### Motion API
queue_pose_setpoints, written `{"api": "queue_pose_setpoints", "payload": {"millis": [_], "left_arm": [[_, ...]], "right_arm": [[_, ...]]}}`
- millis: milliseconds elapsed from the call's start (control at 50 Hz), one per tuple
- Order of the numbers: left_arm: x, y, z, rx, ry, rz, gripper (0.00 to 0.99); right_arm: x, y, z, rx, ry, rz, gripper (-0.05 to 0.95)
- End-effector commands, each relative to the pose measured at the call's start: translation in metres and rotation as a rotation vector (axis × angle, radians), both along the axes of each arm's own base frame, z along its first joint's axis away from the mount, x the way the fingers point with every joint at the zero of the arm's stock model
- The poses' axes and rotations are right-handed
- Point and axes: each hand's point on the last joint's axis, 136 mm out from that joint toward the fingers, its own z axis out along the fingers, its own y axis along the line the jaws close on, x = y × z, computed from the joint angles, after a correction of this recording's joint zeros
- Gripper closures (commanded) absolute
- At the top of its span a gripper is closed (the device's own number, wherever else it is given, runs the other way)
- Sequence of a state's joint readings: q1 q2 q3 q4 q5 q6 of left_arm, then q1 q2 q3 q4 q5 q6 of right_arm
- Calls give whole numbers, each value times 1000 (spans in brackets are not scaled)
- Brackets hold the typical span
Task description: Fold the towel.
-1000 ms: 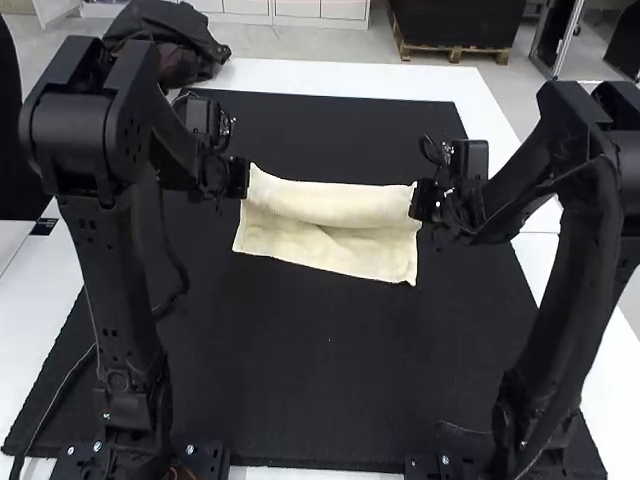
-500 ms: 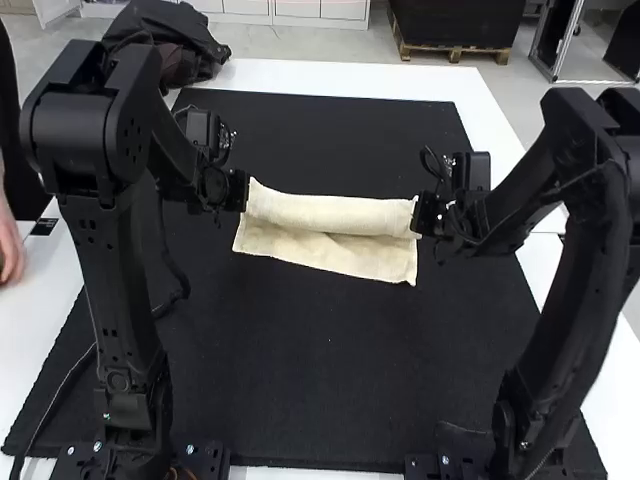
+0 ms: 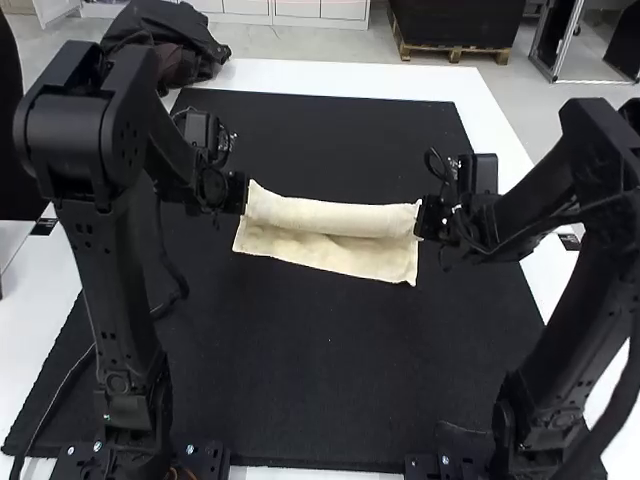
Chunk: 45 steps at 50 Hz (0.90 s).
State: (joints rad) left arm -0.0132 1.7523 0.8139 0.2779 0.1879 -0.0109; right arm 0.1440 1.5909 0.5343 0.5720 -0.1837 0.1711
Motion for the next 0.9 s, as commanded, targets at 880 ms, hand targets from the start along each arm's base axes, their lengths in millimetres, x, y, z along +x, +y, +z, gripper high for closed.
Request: {"api": "queue_pose_setpoints", "payload": {"millis": [880], "left_arm": [[-7,3,4,14,-15,-5,966]], "right_arm": [[-38,10,-13,-72,53,29,905]]}}
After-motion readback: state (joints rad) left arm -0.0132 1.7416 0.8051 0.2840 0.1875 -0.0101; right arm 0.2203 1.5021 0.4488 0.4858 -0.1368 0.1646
